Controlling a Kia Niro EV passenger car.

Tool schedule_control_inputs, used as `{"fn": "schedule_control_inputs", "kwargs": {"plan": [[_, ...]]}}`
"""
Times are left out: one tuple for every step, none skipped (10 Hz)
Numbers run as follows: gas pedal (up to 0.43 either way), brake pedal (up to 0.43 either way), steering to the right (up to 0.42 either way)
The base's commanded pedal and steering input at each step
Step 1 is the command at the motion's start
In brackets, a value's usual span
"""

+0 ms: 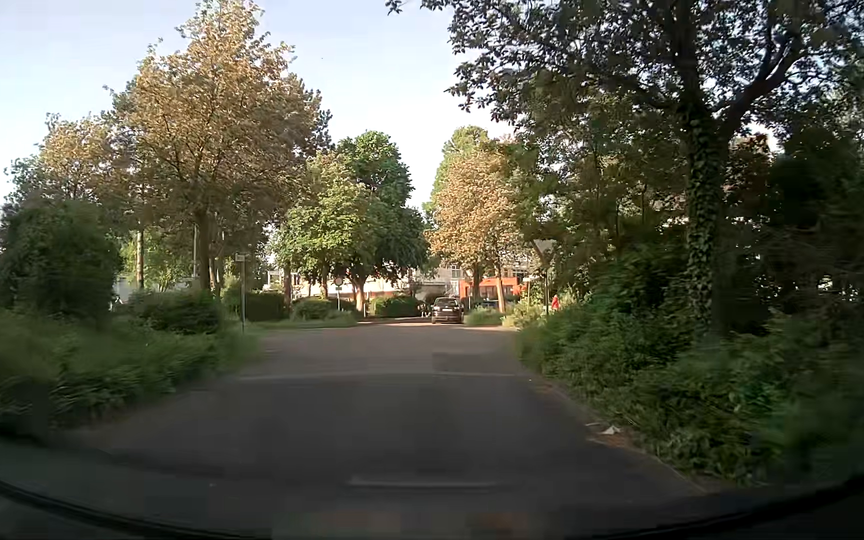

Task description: Follow the waypoints while adhering to traffic rules and regulations

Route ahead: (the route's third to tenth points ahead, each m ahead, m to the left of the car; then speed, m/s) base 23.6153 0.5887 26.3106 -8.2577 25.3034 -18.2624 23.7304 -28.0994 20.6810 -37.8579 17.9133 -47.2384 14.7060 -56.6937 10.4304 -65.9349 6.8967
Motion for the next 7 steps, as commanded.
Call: {"fn": "schedule_control_inputs", "kwargs": {"plan": [[0.000, 0.213, -0.005], [0.000, 0.213, -0.005], [0.000, 0.220, -0.005], [0.000, 0.220, -0.005], [0.000, 0.226, -0.005], [0.000, 0.226, -0.005], [0.000, 0.226, -0.005]]}}
